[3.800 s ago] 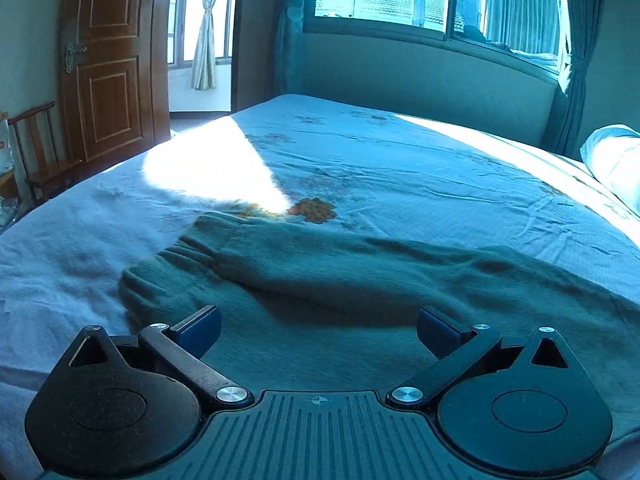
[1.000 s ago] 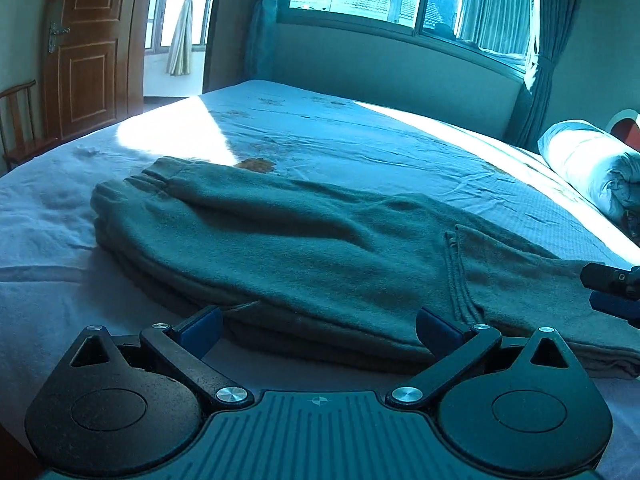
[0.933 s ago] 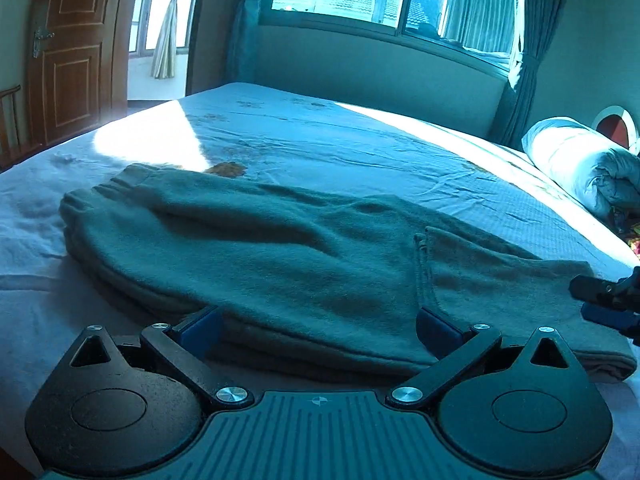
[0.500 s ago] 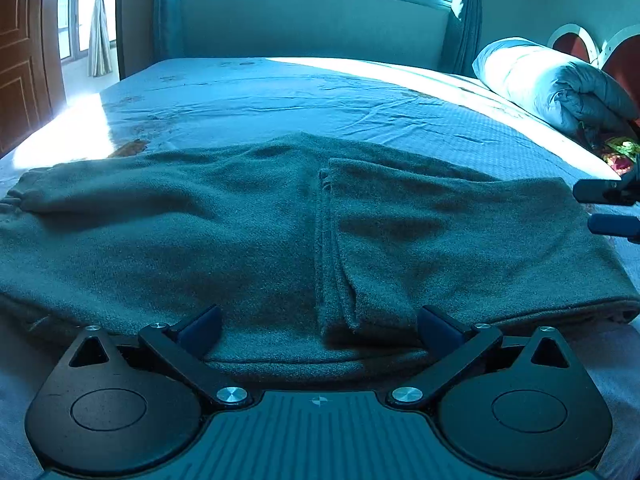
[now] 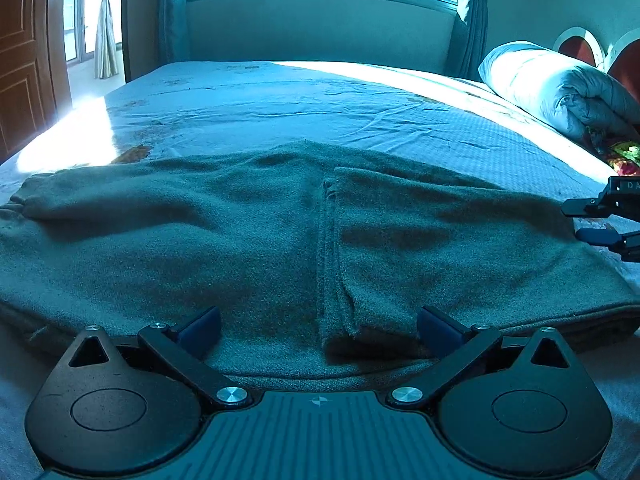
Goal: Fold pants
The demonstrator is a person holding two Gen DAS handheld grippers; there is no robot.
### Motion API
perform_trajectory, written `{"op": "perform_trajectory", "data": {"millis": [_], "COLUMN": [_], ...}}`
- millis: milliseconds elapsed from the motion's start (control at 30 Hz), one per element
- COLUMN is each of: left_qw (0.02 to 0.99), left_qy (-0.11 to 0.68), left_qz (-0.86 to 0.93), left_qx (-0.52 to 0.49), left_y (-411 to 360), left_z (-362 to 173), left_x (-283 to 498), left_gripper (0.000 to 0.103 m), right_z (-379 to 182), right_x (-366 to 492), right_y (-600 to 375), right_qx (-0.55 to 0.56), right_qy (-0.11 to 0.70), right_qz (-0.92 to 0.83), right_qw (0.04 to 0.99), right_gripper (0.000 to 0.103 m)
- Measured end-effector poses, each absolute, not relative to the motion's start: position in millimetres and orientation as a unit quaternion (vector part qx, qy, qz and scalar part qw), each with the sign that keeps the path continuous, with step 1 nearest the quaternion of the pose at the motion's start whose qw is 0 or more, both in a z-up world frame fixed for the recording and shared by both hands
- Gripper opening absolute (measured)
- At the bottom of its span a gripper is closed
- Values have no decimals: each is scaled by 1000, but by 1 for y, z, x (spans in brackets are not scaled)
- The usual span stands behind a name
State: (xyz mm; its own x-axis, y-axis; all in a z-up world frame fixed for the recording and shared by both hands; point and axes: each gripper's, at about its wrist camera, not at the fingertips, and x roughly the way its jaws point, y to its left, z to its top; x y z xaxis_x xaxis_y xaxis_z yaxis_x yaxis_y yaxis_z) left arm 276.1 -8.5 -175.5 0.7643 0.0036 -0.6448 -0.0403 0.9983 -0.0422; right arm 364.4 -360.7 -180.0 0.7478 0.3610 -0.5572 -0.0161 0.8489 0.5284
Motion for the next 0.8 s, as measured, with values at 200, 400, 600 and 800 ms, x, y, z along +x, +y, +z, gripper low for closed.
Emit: {"op": "perform_trajectory", "data": {"millis": [200,400,600,800], "left_qw": [949,936,913,918], "left_qy": [306,322,336,343], "left_qz": [56,118,123,100], "left_qx": [-50,-78,-195,-175], "left_y": [47,124,206,227], "left_z": [-156,-154,-179,-197], "left_x": [245,225,238,263], "left_gripper": [103,103,103,103], "right_z": [-156,-155,-153,-158], "right_x": [294,271,261,263], "right_y": [-348,-306,-250,-208], "right_qx": [229,214,174,104], "right_qy": [276,284,297,282], "right_qz": [142,167,174,31], "right_qw": [923,920,922,953], "right_gripper": [57,61,60,62]}}
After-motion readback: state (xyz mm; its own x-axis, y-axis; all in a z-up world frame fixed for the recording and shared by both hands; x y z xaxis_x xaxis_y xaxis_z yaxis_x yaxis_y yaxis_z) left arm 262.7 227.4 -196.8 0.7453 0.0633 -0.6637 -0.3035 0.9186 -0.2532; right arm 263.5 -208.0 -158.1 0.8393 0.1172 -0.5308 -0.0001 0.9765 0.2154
